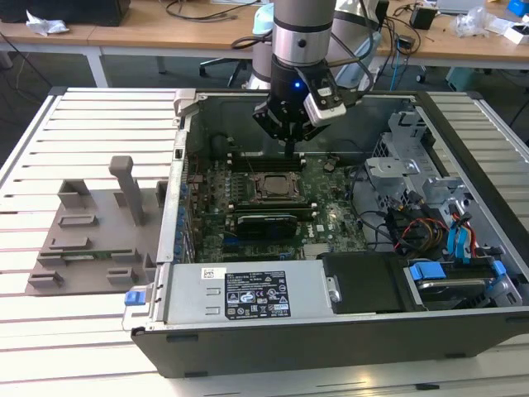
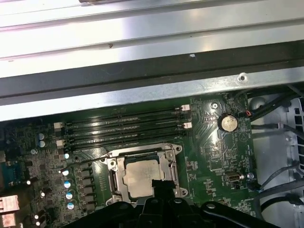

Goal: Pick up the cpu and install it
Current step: 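Install the first cpu locking lever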

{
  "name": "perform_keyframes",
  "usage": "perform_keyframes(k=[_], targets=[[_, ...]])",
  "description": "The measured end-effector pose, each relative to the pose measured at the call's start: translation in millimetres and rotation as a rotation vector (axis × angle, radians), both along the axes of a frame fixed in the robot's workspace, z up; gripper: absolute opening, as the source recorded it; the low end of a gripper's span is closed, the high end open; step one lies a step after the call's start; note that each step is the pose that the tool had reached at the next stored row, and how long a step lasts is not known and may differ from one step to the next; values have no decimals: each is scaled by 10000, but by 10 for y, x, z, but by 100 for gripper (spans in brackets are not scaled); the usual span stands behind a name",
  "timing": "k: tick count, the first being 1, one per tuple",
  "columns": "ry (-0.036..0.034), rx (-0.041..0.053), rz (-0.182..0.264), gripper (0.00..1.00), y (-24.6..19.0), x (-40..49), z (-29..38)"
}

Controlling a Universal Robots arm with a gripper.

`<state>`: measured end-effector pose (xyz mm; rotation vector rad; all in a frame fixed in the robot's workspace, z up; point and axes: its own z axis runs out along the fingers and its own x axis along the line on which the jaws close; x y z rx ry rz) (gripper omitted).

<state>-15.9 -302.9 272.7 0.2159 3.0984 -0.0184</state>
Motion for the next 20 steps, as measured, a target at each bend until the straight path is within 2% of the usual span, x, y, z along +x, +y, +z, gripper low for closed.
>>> perform_keyframes(k=[18,20], targets=[[0,1,841,11,0,0,0],[-2,49,897,11,-1,0,1]])
